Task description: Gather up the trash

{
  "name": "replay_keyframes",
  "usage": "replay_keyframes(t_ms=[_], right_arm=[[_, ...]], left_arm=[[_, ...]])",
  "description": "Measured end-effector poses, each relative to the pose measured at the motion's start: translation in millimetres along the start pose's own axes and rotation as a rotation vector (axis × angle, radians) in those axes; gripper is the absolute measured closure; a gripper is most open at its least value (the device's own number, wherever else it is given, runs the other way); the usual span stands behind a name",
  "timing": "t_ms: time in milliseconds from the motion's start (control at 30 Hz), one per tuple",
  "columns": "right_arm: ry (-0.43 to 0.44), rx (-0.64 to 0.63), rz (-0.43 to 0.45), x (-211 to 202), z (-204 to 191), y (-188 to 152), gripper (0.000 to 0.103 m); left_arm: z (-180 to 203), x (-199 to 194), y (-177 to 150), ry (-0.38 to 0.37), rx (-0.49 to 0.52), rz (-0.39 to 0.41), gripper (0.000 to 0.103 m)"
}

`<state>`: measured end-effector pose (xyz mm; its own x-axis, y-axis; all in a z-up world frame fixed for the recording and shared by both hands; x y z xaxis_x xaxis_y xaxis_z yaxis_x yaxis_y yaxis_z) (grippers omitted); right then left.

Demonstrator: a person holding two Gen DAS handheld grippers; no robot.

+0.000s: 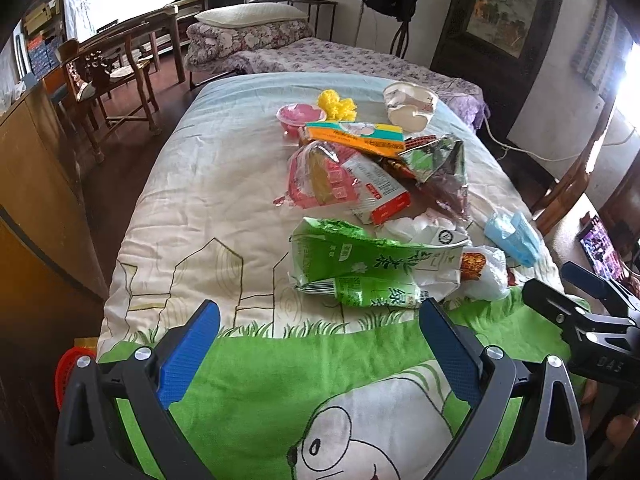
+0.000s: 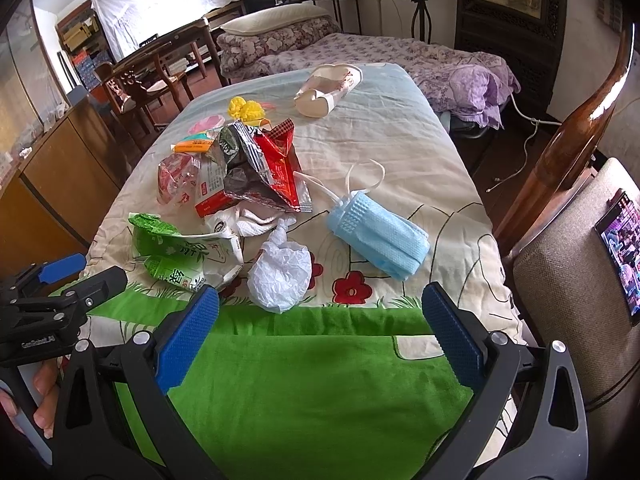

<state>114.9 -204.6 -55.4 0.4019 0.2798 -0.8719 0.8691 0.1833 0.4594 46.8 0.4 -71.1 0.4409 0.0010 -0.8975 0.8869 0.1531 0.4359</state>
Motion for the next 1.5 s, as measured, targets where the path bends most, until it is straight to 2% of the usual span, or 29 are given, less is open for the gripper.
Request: replay_keyframes(t_ms=[600,733,800,900,1000,1033,1133,1233,1333,1433,1500], right_arm=[[-0.002,-0.002,0.001,0.1,-0.5,-0.2,0.006],[-0.003,0.001,0.002,-0.2,0.0,0.0,0.006],[0.008,0.005,0.006,-1.7,-1.1,0.0,0.006],[0.043,0.027,0.001,-3.6,1.1,1.0,0.006],[0.084,0.039,-0.002,-6.7,2.9,2.9,0.006],[0.090,0.037,-0.003,-7.4,3.3,3.4,0.006],[0.069,0.006,-0.011,-7.7,5.2,4.8,0.006],[0.077,-0.016,-0.030,-7.0,5.1,4.8,0.006],[0.097,-0.018,-0.052,-2.6,4.6,4.3,0.006],[0.105,-0.015,-0.068,1.7,4.4,3.7,0.006],[0.113,-0.018,-0.071,3.2,3.8,3.6,0.006]], left_arm=[[0.1,-1.5,1.1,0.020,0.017,0.006,0.006],[1.4,-4.4,3.1,0.010,0.015,0.030,0.006],[2.1,-6.8,4.2,-0.020,0.013,0.047,0.006],[6.3,-2.9,4.1,-0.067,0.039,0.008,0.006],[13.9,3.0,1.9,-0.175,0.079,-0.079,0.006],[14.9,2.7,3.8,-0.183,0.098,-0.084,0.006],[14.1,6.5,13.4,-0.159,0.186,-0.128,0.006],[12.9,7.6,24.7,-0.194,0.235,-0.149,0.006],[9.2,14.3,42.4,-0.127,0.289,-0.136,0.006],[5.2,19.6,60.2,-0.140,0.259,-0.136,0.006],[-1.7,23.4,72.6,-0.191,0.173,-0.150,0.006]])
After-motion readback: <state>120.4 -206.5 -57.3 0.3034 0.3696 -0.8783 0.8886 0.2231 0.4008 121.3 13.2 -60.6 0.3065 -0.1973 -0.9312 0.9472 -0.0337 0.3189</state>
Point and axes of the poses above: each gripper's, at about its wrist camera, not at the fingertips, and x roughly the way its jaws point, z to its right, y to its top, the point moved 8 cm from there along x, roughly the way its jaws point, and after that the axes turned 8 degrees about -z, right-handed, at the moved point
